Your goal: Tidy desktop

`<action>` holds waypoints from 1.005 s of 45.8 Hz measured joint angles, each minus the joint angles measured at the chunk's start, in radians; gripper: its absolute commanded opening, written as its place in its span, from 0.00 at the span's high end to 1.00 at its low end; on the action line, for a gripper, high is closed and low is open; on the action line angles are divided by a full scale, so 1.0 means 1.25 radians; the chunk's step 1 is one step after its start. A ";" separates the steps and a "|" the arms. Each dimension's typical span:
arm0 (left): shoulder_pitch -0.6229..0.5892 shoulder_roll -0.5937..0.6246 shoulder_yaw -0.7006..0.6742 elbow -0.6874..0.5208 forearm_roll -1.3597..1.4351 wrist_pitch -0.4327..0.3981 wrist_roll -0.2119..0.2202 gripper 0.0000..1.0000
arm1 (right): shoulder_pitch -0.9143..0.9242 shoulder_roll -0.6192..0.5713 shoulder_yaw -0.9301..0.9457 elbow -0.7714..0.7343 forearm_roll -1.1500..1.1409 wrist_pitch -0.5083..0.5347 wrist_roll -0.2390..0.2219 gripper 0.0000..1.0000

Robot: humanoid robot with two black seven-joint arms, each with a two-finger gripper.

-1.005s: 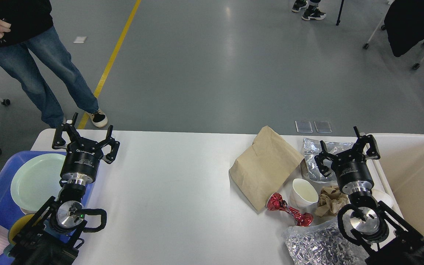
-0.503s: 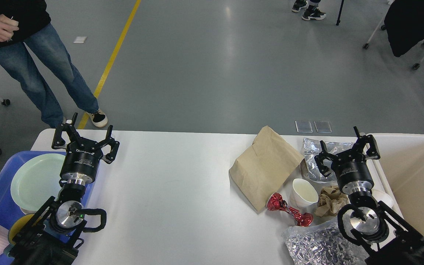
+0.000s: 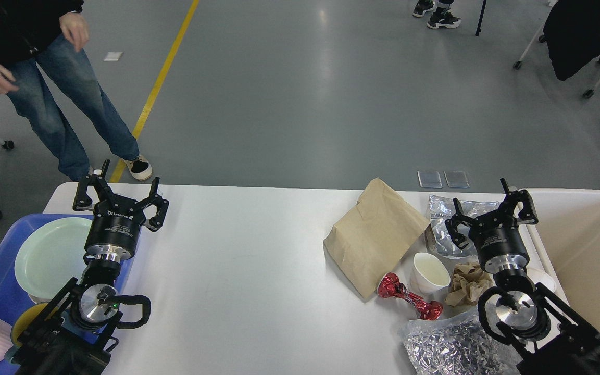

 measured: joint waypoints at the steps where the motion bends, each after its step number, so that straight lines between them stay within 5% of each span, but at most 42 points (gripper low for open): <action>1: 0.000 0.000 0.000 0.000 0.000 0.000 0.000 0.04 | 0.008 -0.002 0.001 -0.001 0.001 -0.003 0.000 0.00; 46: 0.000 0.000 0.001 0.000 0.000 0.000 0.000 0.04 | 0.076 -0.041 0.005 -0.064 0.007 -0.008 0.001 0.00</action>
